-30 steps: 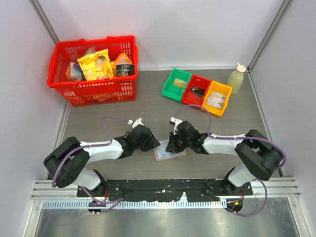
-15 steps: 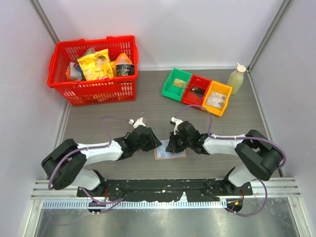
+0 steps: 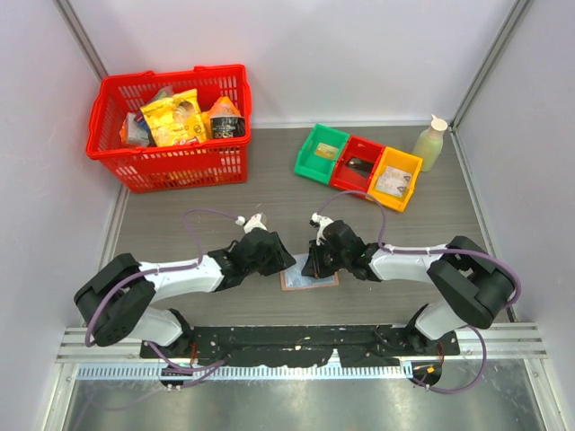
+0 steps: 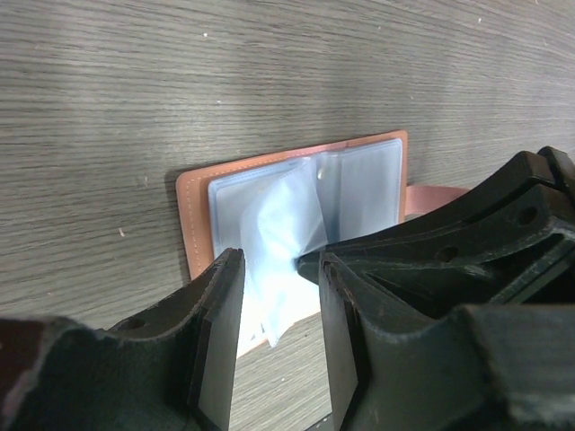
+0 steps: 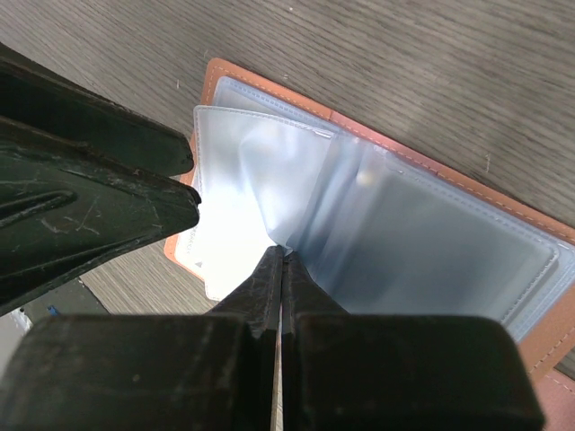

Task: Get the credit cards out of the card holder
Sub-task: Remove the credit card from the card holder.

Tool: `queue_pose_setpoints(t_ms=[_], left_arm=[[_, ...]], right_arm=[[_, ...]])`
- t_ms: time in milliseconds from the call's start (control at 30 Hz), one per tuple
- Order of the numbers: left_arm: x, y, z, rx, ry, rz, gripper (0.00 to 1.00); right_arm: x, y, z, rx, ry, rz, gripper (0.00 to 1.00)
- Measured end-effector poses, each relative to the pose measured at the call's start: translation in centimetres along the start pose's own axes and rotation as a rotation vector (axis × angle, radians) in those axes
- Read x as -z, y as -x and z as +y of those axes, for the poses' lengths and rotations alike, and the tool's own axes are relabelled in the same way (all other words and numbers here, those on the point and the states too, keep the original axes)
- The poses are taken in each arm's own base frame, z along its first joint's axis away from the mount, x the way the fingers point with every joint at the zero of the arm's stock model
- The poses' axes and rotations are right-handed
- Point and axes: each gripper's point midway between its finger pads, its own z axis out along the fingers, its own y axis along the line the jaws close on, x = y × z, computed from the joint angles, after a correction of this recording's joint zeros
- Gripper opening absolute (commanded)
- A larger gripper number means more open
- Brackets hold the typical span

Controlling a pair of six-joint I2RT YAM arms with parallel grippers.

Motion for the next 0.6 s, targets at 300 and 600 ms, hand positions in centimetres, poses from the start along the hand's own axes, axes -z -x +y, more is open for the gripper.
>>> queue_pose_setpoints(t_ms=[300,600], left_arm=[[-0.13,-0.06,0.80,-0.004,0.033,-0.003,0.40],[-0.76,-0.35,0.59,-0.010,0.033,0.015,0.34]], right_arm=[[0.01,0.01,0.01,0.000,0.001,-0.002,0.01],[0.02,0.01,0.01,0.000,0.001,-0.003,0.01]])
